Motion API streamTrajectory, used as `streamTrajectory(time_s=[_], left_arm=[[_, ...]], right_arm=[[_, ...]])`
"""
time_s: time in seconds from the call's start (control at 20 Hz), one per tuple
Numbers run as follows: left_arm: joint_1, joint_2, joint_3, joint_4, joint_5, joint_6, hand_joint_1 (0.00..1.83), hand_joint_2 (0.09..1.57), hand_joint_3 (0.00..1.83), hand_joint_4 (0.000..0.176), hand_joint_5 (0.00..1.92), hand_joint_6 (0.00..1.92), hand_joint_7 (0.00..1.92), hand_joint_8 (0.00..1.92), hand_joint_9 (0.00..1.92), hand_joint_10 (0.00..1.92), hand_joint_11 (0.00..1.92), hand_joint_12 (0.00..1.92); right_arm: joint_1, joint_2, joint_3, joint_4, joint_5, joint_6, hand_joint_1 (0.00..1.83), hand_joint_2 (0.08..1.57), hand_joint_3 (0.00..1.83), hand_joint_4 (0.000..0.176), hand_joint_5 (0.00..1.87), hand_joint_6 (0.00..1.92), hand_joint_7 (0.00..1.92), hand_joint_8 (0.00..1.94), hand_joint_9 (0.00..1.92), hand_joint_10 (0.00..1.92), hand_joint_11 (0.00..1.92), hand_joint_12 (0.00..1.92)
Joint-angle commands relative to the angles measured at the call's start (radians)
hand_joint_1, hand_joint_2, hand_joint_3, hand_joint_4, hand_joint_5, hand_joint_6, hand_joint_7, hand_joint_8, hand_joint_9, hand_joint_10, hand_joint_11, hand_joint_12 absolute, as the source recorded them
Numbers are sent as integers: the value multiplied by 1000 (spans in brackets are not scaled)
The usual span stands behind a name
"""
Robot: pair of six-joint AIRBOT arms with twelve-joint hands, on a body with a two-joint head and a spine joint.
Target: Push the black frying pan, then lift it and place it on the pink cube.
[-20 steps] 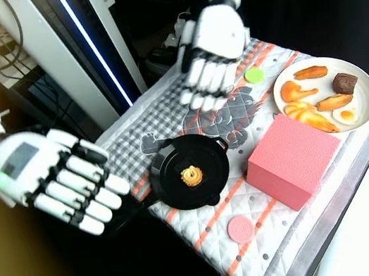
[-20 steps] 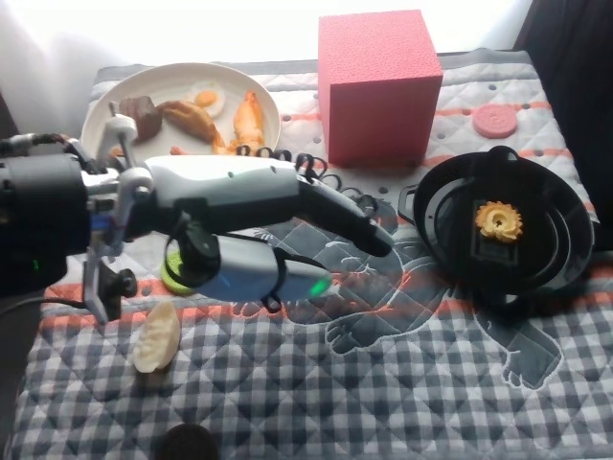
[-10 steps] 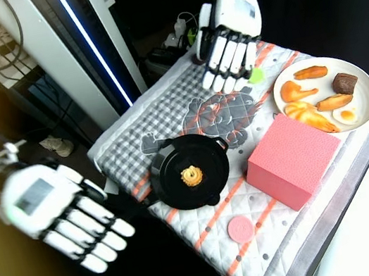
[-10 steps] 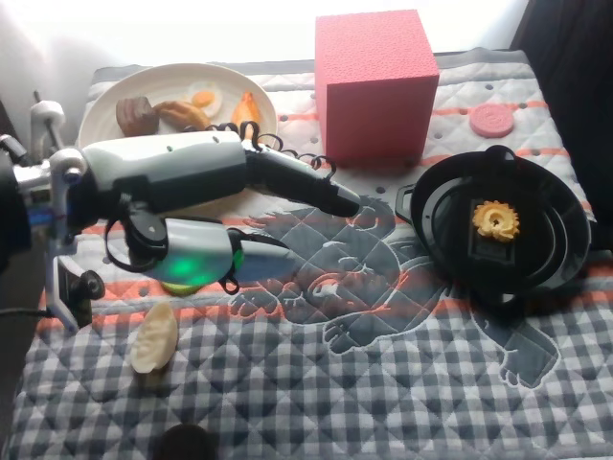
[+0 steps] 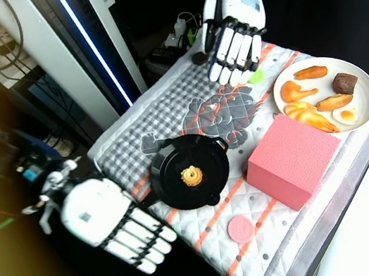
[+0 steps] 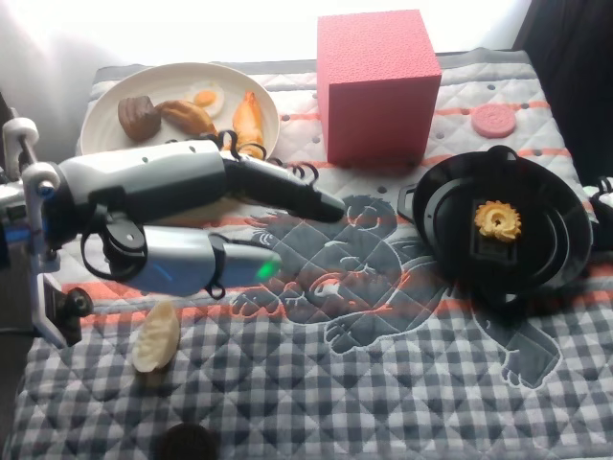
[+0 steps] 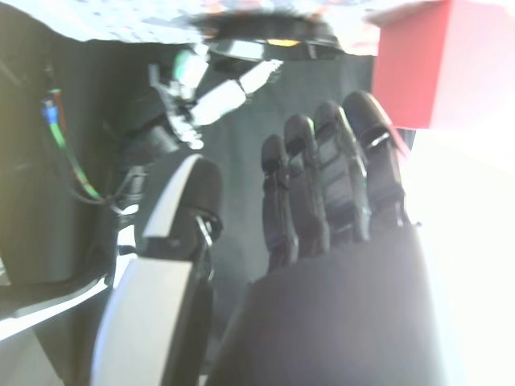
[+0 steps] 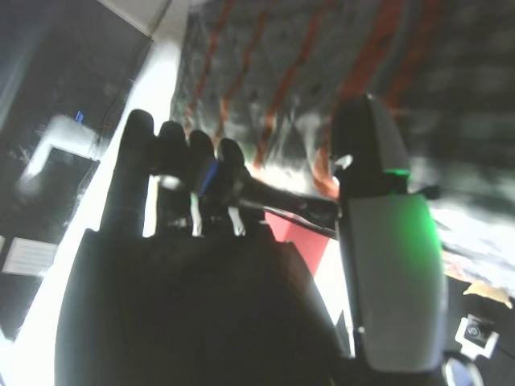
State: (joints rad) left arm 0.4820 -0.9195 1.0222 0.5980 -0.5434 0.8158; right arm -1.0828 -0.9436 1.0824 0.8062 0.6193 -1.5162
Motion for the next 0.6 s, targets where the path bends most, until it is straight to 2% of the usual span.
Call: streamTrajectory(time_s=[0.0, 0.05, 0.1, 0.15, 0.25, 0.3, 0.35, 0.4, 0.45, 0.5, 0.55], left_arm=[[0, 11, 1, -41, -114, 2, 765, 1401, 8, 0, 517, 22, 450, 4, 362, 10, 0, 821], [3, 12, 1, -46, -116, 3, 751, 1404, 9, 0, 521, 22, 452, 4, 364, 9, 0, 830], [6, 13, 1, -50, -118, 5, 747, 1401, 8, 0, 509, 17, 444, 0, 362, 9, 0, 833], [9, 13, 0, -56, -120, 6, 802, 1382, 0, 0, 528, 23, 464, 5, 385, 16, 0, 886], [16, 12, 0, -64, -124, 9, 861, 1353, 0, 0, 538, 24, 474, 5, 400, 19, 0, 953], [20, 11, 0, -68, -126, 12, 907, 1327, 0, 0, 539, 23, 475, 4, 405, 20, 0, 979], [23, 11, 0, -75, -127, 16, 938, 1311, 0, 0, 539, 22, 475, 3, 406, 19, 0, 991], [26, 11, 0, -82, -129, 20, 938, 1311, 0, 0, 548, 24, 483, 5, 414, 21, 0, 1022], [29, 11, 0, -88, -131, 22, 954, 1305, 0, 0, 543, 19, 473, 2, 400, 14, 0, 963], [33, 11, 1, -92, -134, 24, 934, 1311, 0, 0, 543, 18, 475, 3, 403, 15, 0, 954], [37, 11, 1, -96, -135, 25, 934, 1307, 0, 0, 552, 17, 489, 4, 418, 18, 0, 1016]], right_arm=[[21, -6, 19, -5, 73, 3, 735, 1187, 3, 0, 24, 8, 20, 3, 64, 15, 0, 624], [28, -13, 29, 0, 69, 3, 754, 1201, 4, 0, 36, 7, 30, 2, 73, 15, 0, 672], [34, -18, 36, 5, 68, 3, 761, 1214, 4, 0, 63, 11, 63, 7, 103, 24, 0, 816], [42, -23, 44, 10, 68, 3, 765, 1220, 3, 0, 101, 15, 103, 8, 109, 21, 0, 720], [53, -30, 58, 18, 68, 3, 797, 1245, 4, 0, 172, 22, 168, 11, 147, 26, 0, 712], [58, -32, 62, 19, 68, 3, 773, 1265, 5, 0, 223, 29, 239, 23, 229, 62, 0, 971], [60, -33, 63, 20, 68, 3, 793, 1262, 1, 0, 283, 44, 309, 36, 279, 94, 0, 1132], [64, -34, 65, 20, 68, 3, 814, 1262, 1, 0, 367, 113, 421, 39, 318, 224, 0, 1236], [66, -35, 66, 20, 68, 3, 815, 1266, 0, 0, 355, 471, 537, 92, 283, 551, 0, 1375], [68, -37, 65, 20, 68, 3, 992, 1344, 20, 9, 450, 1504, 581, 1256, 320, 1056, 76, 1732], [68, -39, 63, 19, 70, 3, 1021, 1313, 0, 35, 634, 1874, 827, 1870, 791, 1872, 859, 1913]])
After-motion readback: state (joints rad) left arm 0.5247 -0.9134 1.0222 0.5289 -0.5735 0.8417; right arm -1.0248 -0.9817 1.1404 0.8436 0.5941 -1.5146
